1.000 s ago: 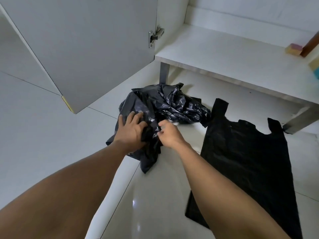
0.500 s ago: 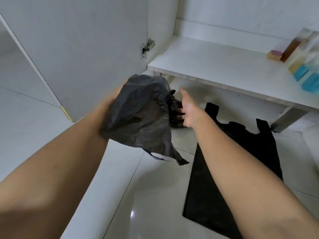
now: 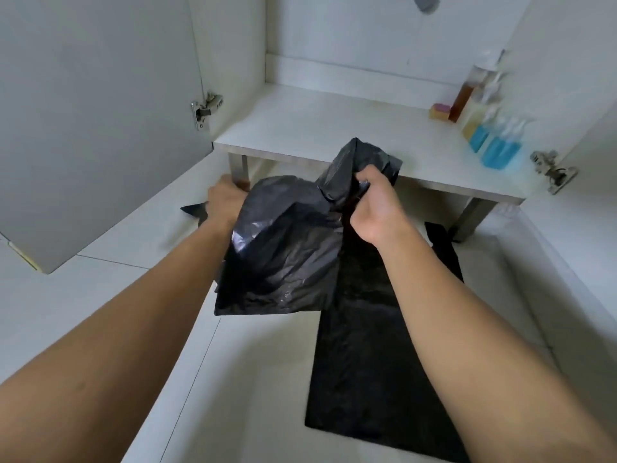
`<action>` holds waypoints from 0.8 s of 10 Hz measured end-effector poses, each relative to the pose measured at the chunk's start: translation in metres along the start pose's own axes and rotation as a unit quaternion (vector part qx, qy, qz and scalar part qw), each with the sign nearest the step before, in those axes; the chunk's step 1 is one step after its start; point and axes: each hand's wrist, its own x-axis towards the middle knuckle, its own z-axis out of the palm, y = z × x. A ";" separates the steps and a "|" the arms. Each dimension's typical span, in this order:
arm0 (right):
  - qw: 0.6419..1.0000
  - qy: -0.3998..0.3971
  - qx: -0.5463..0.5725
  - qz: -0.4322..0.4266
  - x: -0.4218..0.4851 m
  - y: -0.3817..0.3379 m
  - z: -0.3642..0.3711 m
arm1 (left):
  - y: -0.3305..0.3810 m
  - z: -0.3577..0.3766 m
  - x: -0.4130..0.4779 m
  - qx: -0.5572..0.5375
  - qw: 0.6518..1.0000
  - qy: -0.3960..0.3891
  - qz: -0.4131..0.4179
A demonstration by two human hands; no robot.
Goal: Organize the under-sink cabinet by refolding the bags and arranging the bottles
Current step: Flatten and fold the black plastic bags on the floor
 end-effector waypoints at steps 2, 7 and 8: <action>0.987 0.008 -0.121 -0.102 -0.037 -0.028 -0.059 | -0.003 0.048 -0.042 -0.198 0.973 -0.065 -0.103; 0.893 0.193 -0.374 0.161 -0.099 -0.017 -0.225 | -0.064 0.161 -0.027 0.017 0.959 -0.148 -0.240; 0.879 0.216 -0.391 0.167 -0.101 -0.009 -0.253 | -0.080 0.176 -0.031 0.064 0.946 -0.159 -0.275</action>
